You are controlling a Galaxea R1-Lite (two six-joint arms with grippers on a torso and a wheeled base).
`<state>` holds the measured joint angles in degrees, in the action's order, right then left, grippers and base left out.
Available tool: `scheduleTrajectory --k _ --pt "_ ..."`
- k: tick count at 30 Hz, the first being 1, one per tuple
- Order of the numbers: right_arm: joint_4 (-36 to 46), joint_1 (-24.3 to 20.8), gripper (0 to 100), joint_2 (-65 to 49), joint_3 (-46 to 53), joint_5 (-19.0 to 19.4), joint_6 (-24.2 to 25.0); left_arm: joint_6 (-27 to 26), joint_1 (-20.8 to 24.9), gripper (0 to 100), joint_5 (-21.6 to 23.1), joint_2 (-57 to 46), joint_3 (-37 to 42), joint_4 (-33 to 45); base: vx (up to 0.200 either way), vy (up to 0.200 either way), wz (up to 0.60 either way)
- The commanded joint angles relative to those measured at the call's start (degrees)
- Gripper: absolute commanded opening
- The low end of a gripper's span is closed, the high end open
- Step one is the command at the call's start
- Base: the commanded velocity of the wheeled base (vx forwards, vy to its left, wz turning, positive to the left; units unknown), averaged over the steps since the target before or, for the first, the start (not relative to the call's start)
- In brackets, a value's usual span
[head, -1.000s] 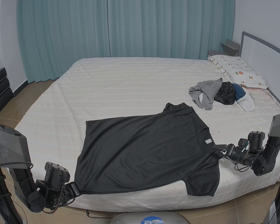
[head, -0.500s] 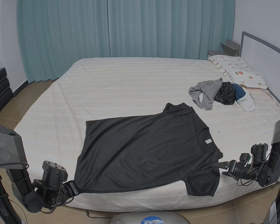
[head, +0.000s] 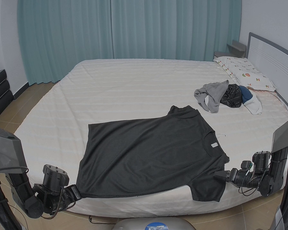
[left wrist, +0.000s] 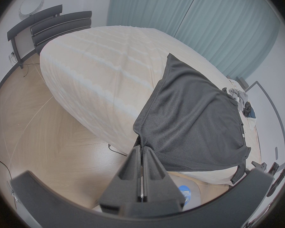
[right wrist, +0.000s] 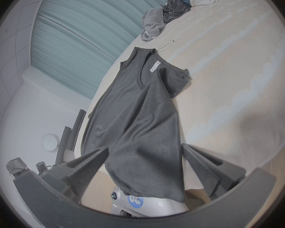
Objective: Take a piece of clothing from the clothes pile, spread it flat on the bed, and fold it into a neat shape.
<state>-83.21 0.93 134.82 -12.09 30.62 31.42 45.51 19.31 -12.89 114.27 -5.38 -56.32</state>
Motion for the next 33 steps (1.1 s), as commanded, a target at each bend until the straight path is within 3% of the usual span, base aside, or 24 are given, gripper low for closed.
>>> scheduleTrajectory --k 1,8,21,30,33 --pt "0.1 0.4 0 0.5 0.3 -0.3 0.0 0.0 -0.4 0 0.0 0.0 -0.2 0.0 0.000 0.000 0.00" --pt "-0.7 4.2 0 -2.6 4.4 -0.4 0.0 -0.2 -1.9 0 0.1 -0.1 -0.4 -0.1 0.000 0.000 0.00" --pt "0.6 3.6 0 -9.8 12.1 0.1 0.4 -1.6 -2.5 0 0.0 -4.9 0.3 0.5 0.000 0.000 0.00" --pt "13.9 3.6 0 -19.1 12.1 0.0 -0.3 -2.4 -3.8 0 0.0 -5.0 0.5 0.5 0.000 0.000 0.00" --pt "20.2 3.4 0 -23.6 12.1 -0.2 -1.4 -5.2 -3.6 0 0.1 -4.3 2.0 0.2 0.000 0.000 0.00"
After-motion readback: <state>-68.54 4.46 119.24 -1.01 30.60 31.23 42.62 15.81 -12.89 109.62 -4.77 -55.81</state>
